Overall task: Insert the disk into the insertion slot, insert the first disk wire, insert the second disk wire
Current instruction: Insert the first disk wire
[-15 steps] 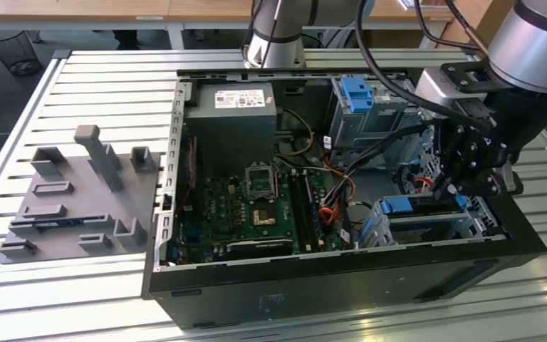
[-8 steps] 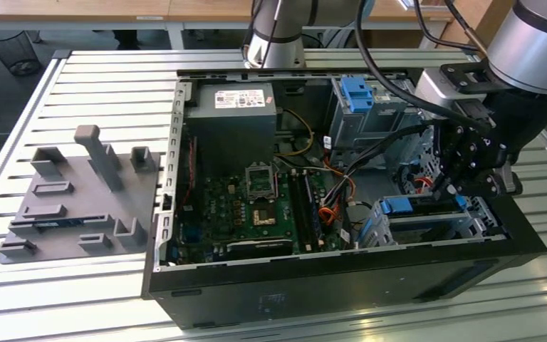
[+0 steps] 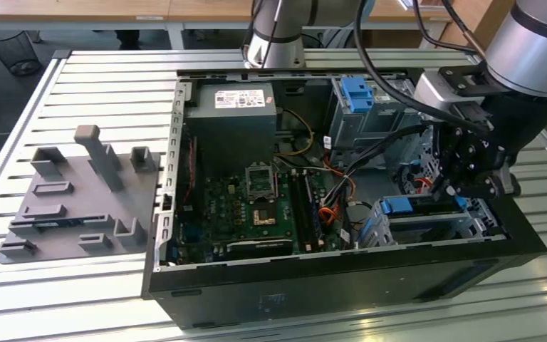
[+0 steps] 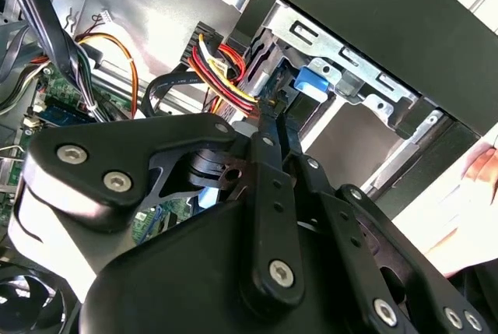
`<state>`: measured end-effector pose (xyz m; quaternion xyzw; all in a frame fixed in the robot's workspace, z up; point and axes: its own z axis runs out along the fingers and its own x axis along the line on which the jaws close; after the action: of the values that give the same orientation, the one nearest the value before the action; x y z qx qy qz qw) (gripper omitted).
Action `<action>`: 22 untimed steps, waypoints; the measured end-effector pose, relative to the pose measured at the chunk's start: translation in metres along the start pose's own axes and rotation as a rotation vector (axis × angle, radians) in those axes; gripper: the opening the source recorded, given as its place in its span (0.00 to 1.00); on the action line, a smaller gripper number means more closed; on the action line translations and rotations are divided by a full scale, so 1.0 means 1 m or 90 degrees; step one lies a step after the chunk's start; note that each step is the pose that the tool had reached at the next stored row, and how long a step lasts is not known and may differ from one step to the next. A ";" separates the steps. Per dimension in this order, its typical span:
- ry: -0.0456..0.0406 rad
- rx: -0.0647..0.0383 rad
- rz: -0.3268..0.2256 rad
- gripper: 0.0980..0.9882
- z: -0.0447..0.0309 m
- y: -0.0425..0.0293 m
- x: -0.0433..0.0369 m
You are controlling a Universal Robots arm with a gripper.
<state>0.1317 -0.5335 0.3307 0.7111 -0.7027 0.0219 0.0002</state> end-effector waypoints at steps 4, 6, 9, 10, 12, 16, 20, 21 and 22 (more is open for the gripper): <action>0.0001 0.000 0.000 0.07 0.0018 0.0000 -0.0001; 0.0002 0.000 0.000 0.07 0.0021 0.0000 -0.0001; 0.0001 0.000 0.000 0.07 0.0024 0.0001 -0.0001; 0.0001 0.000 0.000 0.07 0.0024 0.0001 -0.0001; -0.0003 0.000 0.000 0.07 0.0027 0.0001 -0.0001; -0.0001 0.000 0.000 0.15 0.0010 0.0000 0.0000; 0.0000 0.000 0.000 0.15 -0.0040 -0.0001 0.0001; 0.0000 0.000 0.000 0.15 -0.0054 -0.0002 0.0002; 0.0000 0.000 0.000 0.15 -0.0066 -0.0002 0.0002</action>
<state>0.1316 -0.5335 0.3373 0.7111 -0.7027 0.0219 0.0002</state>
